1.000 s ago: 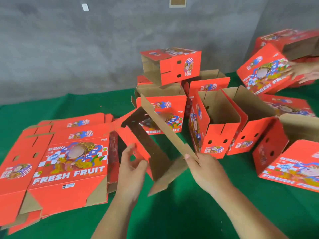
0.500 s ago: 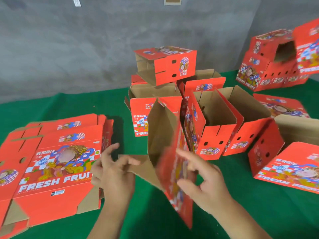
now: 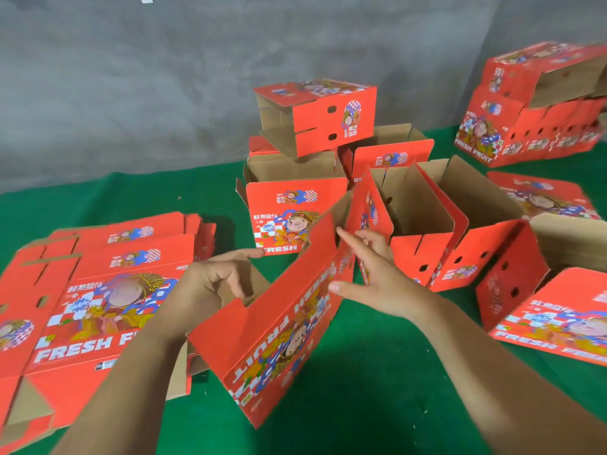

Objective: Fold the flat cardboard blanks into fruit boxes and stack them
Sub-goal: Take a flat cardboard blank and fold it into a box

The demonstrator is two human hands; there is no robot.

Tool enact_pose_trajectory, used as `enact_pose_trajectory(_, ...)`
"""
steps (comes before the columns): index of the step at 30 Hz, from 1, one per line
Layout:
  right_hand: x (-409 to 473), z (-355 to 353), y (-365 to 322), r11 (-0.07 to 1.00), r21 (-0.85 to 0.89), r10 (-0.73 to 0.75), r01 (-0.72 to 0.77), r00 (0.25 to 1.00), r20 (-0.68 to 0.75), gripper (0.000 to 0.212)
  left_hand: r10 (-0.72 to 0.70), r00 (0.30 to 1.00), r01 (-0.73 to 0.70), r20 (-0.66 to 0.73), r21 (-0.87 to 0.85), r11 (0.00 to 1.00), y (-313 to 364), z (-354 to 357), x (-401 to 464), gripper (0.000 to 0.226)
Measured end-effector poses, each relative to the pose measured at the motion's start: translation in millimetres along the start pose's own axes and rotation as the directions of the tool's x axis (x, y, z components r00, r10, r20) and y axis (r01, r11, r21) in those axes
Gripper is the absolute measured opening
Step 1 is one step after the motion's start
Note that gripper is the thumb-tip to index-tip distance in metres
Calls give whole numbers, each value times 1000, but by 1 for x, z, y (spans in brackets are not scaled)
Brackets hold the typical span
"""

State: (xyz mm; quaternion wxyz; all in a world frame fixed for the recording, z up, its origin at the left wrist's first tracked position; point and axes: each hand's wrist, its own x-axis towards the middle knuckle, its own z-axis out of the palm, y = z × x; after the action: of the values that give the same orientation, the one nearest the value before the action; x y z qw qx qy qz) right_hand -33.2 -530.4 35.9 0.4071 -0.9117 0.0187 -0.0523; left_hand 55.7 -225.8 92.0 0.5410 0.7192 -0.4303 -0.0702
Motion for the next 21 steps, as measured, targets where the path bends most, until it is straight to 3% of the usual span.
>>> enact_pose_trajectory(2,4,1,-2,995,83,50,-51,999,19,91,72,995,-76,67,59,995,-7,-3,1,50)
enact_pose_trajectory(3,6,0,-3,990,122,77,-77,997,6,84,155,986,-160,65,88,983,-16,-6,2,47)
enact_pose_trajectory(5,5,-4,-5,984,140,118,-113,993,-28,64,142,989,-147,43,160,976,-30,-12,0,26)
enact_pose_trajectory(7,0,-8,-4,992,33,120,-119,993,-23,55,66,992,-42,-111,212,976,-42,-15,-11,35)
enact_pose_trajectory(9,-8,-12,2,988,-106,112,-110,994,13,52,-91,947,81,-307,-45,996,-48,-18,-25,18)
enact_pose_trajectory(11,-17,-13,10,979,-179,97,-98,995,-11,48,-275,846,146,-456,-299,943,-53,-16,-32,16)
enact_pose_trajectory(13,-25,-16,15,968,-238,58,-77,995,-85,54,-369,736,266,-568,-258,929,-59,-18,-35,22)
enact_pose_trajectory(15,-31,-19,18,969,-245,-8,-38,983,-185,58,-435,680,400,-590,-199,895,-61,-26,-37,39)
enact_pose_trajectory(18,-39,-27,18,988,-142,13,-63,944,-329,52,-495,706,486,-507,-162,859,-57,-46,-37,52)
enact_pose_trajectory(21,-53,-17,16,980,-178,29,-92,944,-330,56,-500,710,537,-496,-78,840,-49,-57,-38,61)
